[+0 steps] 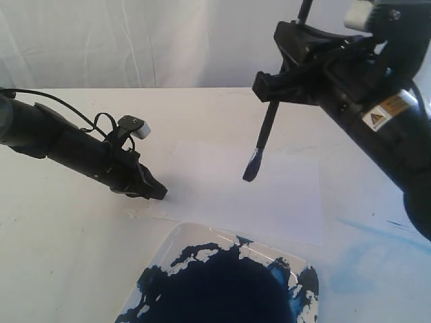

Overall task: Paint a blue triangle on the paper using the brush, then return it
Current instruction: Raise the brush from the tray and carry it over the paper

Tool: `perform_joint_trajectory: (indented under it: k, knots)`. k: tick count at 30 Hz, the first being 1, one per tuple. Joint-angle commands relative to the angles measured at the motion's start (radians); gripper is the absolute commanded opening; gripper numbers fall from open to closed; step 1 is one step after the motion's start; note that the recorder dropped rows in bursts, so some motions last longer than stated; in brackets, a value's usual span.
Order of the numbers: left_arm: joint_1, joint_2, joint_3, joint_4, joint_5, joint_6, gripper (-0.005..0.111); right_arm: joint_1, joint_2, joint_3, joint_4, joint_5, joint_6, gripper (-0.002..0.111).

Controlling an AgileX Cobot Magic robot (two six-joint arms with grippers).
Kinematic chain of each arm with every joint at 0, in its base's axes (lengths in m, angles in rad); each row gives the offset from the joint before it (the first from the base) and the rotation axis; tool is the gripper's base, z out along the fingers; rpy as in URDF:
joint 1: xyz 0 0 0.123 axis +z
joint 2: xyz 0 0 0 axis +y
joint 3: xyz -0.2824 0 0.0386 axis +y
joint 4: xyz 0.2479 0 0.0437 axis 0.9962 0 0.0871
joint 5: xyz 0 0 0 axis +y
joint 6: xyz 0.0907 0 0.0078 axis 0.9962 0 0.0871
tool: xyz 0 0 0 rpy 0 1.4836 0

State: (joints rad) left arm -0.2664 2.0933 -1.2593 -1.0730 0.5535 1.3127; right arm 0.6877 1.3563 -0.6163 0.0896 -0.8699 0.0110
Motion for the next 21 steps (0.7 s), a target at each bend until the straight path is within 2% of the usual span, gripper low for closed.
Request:
perform_joint_trajectory:
  k: [1, 4, 9, 21]
  knots:
    - [-0.003, -0.006, 0.008, -0.003, -0.006, 0.002, 0.0, -0.026, 0.115, -0.087, 0.011, -0.018, -0.034, 0.0]
    - [-0.003, -0.006, 0.008, -0.003, -0.006, 0.002, 0.0, -0.049, 0.192, -0.131, 0.011, -0.059, -0.024, 0.0]
    - [-0.003, -0.006, 0.008, -0.003, -0.006, 0.002, 0.0, -0.08, 0.267, -0.184, 0.013, -0.145, 0.105, 0.0]
    - [-0.003, -0.006, 0.008, -0.003, -0.006, 0.002, 0.0, -0.08, 0.412, -0.21, 0.005, -0.195, 0.105, 0.0]
